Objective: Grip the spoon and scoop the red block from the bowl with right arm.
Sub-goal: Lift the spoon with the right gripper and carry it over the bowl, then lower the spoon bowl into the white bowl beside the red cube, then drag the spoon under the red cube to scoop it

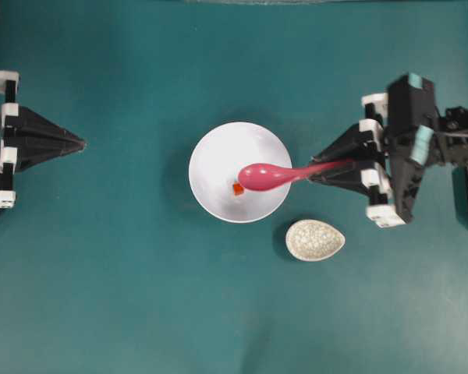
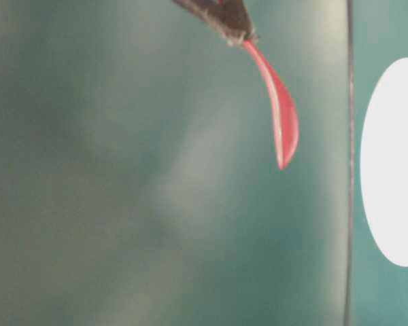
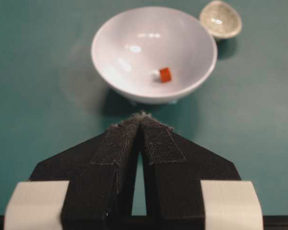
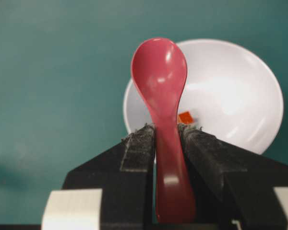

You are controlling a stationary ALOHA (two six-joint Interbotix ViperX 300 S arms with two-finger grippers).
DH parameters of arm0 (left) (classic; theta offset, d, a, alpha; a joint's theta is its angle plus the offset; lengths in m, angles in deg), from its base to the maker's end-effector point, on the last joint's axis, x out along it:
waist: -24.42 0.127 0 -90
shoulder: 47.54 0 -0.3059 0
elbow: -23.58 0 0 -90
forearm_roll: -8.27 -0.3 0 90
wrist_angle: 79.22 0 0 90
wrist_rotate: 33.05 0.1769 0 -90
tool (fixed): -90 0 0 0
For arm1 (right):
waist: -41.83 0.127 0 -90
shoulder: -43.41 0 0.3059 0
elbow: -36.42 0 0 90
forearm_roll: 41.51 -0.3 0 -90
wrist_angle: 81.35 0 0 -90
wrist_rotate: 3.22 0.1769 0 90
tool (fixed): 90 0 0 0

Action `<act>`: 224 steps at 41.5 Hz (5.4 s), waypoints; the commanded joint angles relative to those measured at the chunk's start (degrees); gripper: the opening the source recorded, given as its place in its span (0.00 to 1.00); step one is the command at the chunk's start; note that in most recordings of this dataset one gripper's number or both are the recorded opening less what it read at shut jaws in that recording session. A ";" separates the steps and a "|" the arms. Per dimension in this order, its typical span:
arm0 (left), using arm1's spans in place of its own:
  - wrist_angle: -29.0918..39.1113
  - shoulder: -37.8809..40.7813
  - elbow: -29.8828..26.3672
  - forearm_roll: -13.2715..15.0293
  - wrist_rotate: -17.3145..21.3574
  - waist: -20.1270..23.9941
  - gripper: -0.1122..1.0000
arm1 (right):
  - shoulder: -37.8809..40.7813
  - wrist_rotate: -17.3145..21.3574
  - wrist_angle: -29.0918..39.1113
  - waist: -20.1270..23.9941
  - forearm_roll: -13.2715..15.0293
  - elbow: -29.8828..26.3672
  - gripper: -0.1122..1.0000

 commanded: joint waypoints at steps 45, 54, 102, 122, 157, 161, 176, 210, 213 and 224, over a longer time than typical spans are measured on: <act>1.85 -0.09 -0.97 -0.35 0.09 0.18 0.10 | 20.74 9.05 34.72 -6.50 13.80 -22.85 0.32; 1.85 -0.09 -0.97 -0.35 0.09 0.18 0.10 | 21.45 9.40 34.72 -6.42 13.89 -22.85 0.32; 1.67 -0.18 -0.97 -0.35 0.09 0.18 0.10 | 28.04 9.32 31.82 -4.92 13.89 -27.69 0.32; 1.67 -0.18 -0.97 -0.35 0.09 0.18 0.10 | 28.65 9.49 27.69 -6.15 13.97 -28.13 0.32; 1.67 -0.18 -0.97 -0.35 0.09 0.18 0.10 | 28.13 13.10 22.94 -6.50 13.80 -28.21 0.32; 1.67 -0.18 -0.97 -0.35 0.09 0.18 0.10 | 27.60 13.10 22.15 -6.50 13.80 -28.21 0.32; 1.67 -0.18 -0.97 -0.35 0.09 0.18 0.10 | 26.10 13.10 22.06 -6.06 13.71 -27.69 0.32; 1.67 -0.18 -0.97 -0.26 0.09 0.18 0.10 | 20.74 13.18 13.36 -4.31 13.10 -20.65 0.32; 1.67 -0.18 -1.05 -0.35 0.09 0.18 0.10 | 19.95 13.18 11.87 -4.22 13.10 -19.60 0.32; 1.76 -0.18 -1.05 -0.35 0.09 0.18 0.10 | 18.11 13.36 6.68 -3.69 13.01 -17.05 0.32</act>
